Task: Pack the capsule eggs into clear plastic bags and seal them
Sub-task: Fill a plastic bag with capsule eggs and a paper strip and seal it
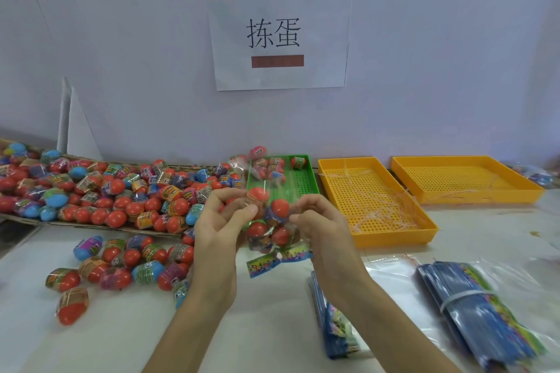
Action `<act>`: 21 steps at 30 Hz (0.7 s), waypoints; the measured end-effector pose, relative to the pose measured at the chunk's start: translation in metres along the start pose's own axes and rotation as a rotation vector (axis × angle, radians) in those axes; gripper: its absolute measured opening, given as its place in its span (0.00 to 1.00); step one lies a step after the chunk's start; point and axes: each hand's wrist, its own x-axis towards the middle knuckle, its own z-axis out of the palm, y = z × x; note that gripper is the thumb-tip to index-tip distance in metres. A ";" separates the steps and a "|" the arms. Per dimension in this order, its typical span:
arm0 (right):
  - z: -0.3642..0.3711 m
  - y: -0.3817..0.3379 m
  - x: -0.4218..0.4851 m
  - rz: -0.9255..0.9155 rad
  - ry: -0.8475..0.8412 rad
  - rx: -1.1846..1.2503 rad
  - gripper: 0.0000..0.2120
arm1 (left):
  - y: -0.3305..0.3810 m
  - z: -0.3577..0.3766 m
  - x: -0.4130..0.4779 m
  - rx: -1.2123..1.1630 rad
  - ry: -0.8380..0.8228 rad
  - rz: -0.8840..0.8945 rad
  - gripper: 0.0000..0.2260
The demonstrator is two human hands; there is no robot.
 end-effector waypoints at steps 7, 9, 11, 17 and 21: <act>0.000 -0.002 -0.001 -0.156 0.034 -0.220 0.05 | -0.002 0.001 -0.003 0.150 -0.021 0.072 0.08; -0.001 -0.002 0.000 -0.176 0.048 -0.245 0.08 | -0.001 0.003 -0.004 0.180 -0.008 0.078 0.11; -0.001 -0.002 -0.001 -0.188 0.053 -0.260 0.08 | 0.000 0.003 -0.004 0.198 -0.002 0.071 0.12; 0.002 -0.001 -0.003 -0.251 0.067 -0.317 0.04 | 0.001 -0.002 0.000 0.237 0.050 0.084 0.07; 0.002 -0.002 -0.004 -0.279 0.091 -0.312 0.04 | 0.004 -0.003 0.002 0.147 0.115 0.008 0.04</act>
